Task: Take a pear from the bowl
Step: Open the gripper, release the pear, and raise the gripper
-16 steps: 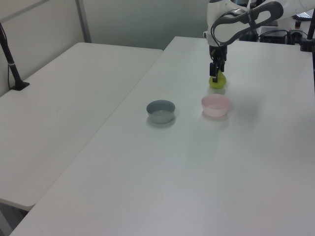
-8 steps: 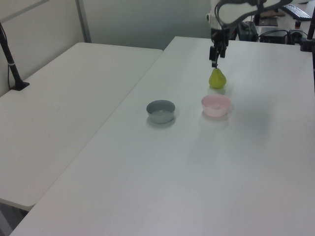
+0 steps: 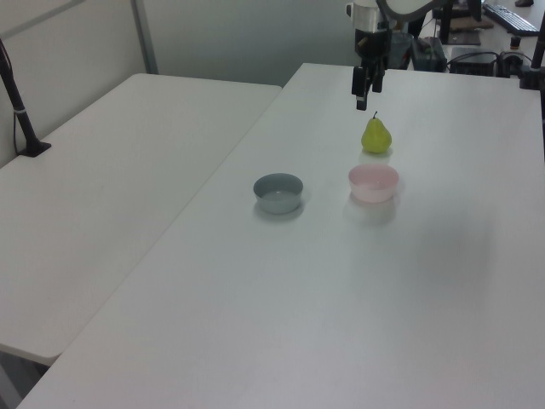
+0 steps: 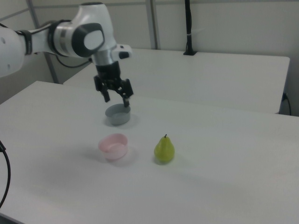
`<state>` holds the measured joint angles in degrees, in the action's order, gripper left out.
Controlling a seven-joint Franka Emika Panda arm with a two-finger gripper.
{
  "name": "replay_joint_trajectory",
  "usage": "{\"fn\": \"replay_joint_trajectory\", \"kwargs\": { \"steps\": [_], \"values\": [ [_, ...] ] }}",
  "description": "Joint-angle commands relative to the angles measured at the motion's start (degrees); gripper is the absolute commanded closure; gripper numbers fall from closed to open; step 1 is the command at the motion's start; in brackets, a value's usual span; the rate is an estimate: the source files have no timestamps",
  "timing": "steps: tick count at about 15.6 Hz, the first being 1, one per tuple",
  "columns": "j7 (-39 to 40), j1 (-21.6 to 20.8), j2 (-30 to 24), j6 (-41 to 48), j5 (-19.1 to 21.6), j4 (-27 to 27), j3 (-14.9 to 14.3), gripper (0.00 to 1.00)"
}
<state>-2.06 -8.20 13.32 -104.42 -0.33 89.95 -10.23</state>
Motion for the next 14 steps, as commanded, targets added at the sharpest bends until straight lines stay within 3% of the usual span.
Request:
{"fn": "replay_joint_trajectory", "kwargs": {
  "steps": [1,5,14],
  "values": [
    [-3.20,-3.66,-5.49,5.27,-0.99,1.37,-0.58,0.00],
    [-4.19,-4.02,-9.10,8.26,-0.99,1.45,-0.66,0.00],
    [-2.25,-2.43,-10.16,10.02,-1.08,1.37,-1.02,0.00]
  ]
}}
